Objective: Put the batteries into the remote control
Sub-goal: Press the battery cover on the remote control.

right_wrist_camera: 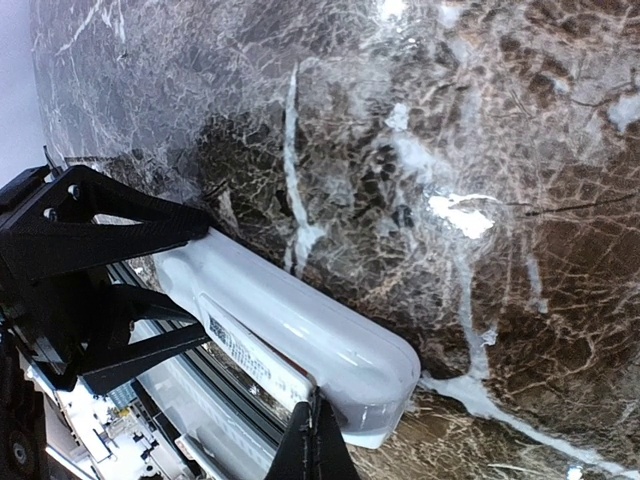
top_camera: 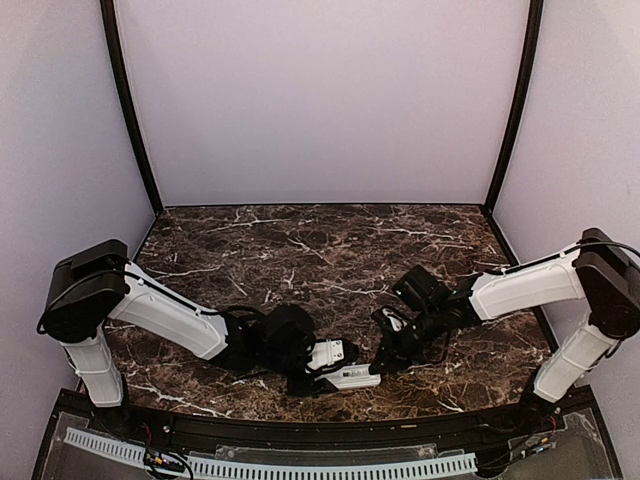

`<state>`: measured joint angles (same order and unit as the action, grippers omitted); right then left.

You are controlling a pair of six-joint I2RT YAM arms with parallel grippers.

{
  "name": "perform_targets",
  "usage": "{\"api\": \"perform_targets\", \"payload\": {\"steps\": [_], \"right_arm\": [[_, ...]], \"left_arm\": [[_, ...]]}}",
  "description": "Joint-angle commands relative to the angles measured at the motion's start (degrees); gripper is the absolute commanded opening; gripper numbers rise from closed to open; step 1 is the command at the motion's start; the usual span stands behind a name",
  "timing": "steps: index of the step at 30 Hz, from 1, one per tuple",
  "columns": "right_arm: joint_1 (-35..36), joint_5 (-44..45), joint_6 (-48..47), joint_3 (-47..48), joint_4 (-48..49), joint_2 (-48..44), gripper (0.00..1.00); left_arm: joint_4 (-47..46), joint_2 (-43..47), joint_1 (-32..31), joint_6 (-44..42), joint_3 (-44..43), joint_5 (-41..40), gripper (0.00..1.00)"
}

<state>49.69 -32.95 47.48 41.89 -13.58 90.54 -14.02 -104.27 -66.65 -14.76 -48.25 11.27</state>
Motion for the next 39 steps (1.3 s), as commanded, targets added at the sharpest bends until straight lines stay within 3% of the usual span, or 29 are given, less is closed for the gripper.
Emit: {"api": "perform_targets", "payload": {"steps": [1, 4, 15, 39], "right_arm": [[3.88, 1.21, 1.43, 0.57, 3.84, 3.44, 0.00], [4.62, 2.10, 1.88, 0.96, 3.11, 3.95, 0.00], [7.17, 16.78, -0.79, 8.43, -15.16, 4.39, 0.11], [9.48, 22.12, -3.76, 18.67, -25.01, 5.17, 0.25]], "left_arm": [[0.73, -0.14, -0.23, -0.06, 0.31, 1.21, 0.48], [0.16, -0.27, -0.23, 0.24, 0.53, 1.53, 0.46], [0.92, 0.20, -0.23, -0.45, 1.02, 0.80, 0.43], [1.36, 0.26, -0.23, -0.93, 1.14, 0.91, 0.42]]}}
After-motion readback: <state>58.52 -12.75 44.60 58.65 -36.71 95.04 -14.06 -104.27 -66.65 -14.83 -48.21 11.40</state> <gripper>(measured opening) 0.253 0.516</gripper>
